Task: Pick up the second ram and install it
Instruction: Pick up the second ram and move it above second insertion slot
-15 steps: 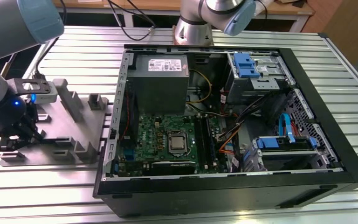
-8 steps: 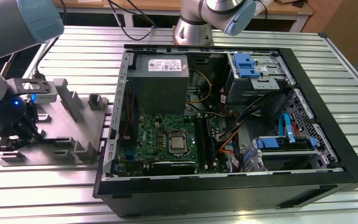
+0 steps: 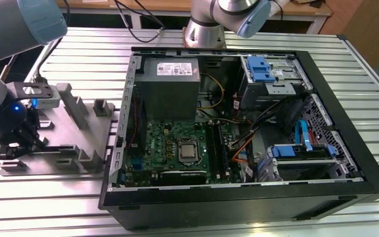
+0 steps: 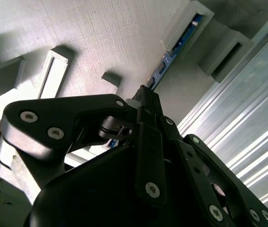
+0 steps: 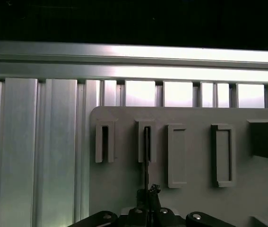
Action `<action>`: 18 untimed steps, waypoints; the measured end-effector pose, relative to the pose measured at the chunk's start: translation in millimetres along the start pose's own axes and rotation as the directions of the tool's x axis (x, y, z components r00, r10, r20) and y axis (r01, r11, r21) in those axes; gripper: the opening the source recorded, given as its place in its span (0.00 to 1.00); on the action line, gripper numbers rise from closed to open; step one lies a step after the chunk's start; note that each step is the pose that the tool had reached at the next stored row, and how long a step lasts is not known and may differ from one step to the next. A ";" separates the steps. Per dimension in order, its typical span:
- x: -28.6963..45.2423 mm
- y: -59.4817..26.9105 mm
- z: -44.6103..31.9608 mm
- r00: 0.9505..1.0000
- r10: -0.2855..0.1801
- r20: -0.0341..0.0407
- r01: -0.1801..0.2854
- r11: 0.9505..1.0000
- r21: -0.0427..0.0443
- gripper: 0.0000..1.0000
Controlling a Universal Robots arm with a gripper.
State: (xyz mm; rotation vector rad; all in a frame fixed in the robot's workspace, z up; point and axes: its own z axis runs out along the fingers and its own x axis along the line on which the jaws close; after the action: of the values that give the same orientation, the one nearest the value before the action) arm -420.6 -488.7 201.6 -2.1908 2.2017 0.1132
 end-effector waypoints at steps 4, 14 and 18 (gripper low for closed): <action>-0.5 0.1 -5.8 1.000 0.000 0.000 0.000 1.000 0.000 0.12; -0.6 0.2 -7.4 1.000 0.000 0.000 0.000 1.000 0.000 0.12; -0.6 0.2 -7.7 1.000 0.000 0.000 0.000 1.000 0.000 0.12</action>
State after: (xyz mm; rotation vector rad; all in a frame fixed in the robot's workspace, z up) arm -420.6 -488.6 209.3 -2.1906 2.2015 0.1131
